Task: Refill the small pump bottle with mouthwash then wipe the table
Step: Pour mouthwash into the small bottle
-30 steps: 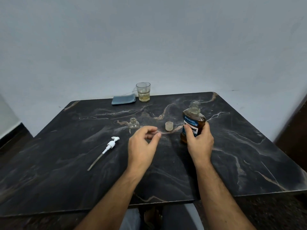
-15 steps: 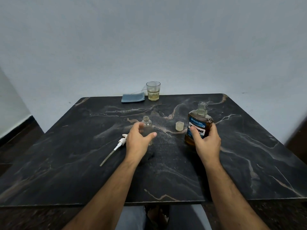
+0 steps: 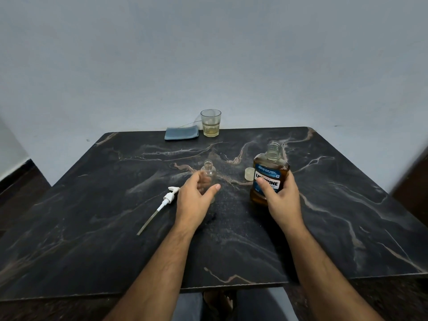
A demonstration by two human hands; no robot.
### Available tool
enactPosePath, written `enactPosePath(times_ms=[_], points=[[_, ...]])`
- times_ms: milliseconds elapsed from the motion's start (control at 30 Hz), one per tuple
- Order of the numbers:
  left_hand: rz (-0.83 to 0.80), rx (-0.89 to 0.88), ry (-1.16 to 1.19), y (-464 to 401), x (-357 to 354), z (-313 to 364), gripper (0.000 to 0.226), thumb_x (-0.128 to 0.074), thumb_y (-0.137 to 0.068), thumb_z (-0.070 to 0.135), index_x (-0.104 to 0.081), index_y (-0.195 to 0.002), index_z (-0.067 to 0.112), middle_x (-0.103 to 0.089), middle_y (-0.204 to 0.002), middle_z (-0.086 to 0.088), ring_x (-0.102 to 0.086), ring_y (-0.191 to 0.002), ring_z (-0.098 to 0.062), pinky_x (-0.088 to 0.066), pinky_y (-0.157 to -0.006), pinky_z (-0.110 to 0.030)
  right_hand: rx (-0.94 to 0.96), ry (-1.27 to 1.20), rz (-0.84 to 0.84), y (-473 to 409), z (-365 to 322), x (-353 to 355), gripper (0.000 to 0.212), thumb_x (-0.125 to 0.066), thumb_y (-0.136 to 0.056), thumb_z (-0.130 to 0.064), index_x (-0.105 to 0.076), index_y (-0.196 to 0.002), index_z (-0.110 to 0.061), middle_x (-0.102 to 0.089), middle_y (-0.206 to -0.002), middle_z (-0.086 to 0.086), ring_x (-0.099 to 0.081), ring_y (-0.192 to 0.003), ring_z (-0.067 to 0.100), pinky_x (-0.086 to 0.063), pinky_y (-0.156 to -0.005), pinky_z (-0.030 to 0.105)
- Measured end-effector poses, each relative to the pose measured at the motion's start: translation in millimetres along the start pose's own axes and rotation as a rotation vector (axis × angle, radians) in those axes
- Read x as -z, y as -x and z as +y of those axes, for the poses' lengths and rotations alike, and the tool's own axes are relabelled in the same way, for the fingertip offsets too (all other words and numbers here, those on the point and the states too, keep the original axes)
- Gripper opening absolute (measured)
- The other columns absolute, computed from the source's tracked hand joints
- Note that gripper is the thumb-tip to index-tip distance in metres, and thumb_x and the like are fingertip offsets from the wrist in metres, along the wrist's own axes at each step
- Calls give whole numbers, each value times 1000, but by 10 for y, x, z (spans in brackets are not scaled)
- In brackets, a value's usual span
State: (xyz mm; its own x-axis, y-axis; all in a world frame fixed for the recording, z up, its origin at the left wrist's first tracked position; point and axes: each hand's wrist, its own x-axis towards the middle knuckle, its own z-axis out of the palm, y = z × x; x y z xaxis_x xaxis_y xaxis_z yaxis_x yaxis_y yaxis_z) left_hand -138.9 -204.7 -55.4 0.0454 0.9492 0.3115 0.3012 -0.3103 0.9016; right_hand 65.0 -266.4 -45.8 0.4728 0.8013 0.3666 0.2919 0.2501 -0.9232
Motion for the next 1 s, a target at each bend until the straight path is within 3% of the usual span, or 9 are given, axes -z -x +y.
enactPosePath(times_ms=[167,333,500,600,833,1000], points=[[-37,-44,-17,-15,19,-66,45,-82,-78,27,-65,-119,24,-70,-100,15,-66,-93,2,-57,-85,-29,43,18,-181,38,-117,-45,34,-75,-85,-27,-58,-110,-42,-72,-108,-13,-68,-104,8,-55,-94,46],[-62,-36,12,-47,23,-97,55,-80,-80,23,-60,-131,25,-68,-109,11,-65,-99,1,-56,-91,-34,75,246,-396,-52,-334,7,38,-76,-84,-28,-57,-117,-33,-72,-108,-10,-67,-102,8,-54,-93,46],[-73,-55,13,-55,19,-95,68,-78,-82,21,-49,-144,25,-57,-121,11,-64,-105,-4,-55,-95,-36,92,440,-555,-161,-512,106,38,-75,-84,-37,-51,-112,-42,-70,-103,-11,-67,-92,4,-57,-84,41],[-93,-46,9,-48,26,-98,68,-77,-83,23,-48,-143,29,-57,-121,11,-63,-108,-6,-57,-90,-40,106,517,-606,-191,-588,130,41,-74,-83,-41,-49,-115,-38,-69,-101,-10,-68,-89,5,-59,-81,39],[-123,-67,-90,-33,27,-68,69,-74,-86,29,-41,-146,34,-60,-123,18,-58,-113,0,-47,-101,-26,79,590,-671,-238,-672,165,43,-74,-84,-41,-51,-119,-30,-68,-102,-11,-68,-88,5,-59,-80,32],[-126,-57,-96,-29,29,-50,71,-73,-86,29,-38,-148,34,-60,-128,15,-56,-117,-3,-45,-104,-29,72,606,-665,-235,-701,191,41,-74,-83,-42,-52,-116,-31,-68,-99,-11,-68,-86,4,-58,-76,28]])
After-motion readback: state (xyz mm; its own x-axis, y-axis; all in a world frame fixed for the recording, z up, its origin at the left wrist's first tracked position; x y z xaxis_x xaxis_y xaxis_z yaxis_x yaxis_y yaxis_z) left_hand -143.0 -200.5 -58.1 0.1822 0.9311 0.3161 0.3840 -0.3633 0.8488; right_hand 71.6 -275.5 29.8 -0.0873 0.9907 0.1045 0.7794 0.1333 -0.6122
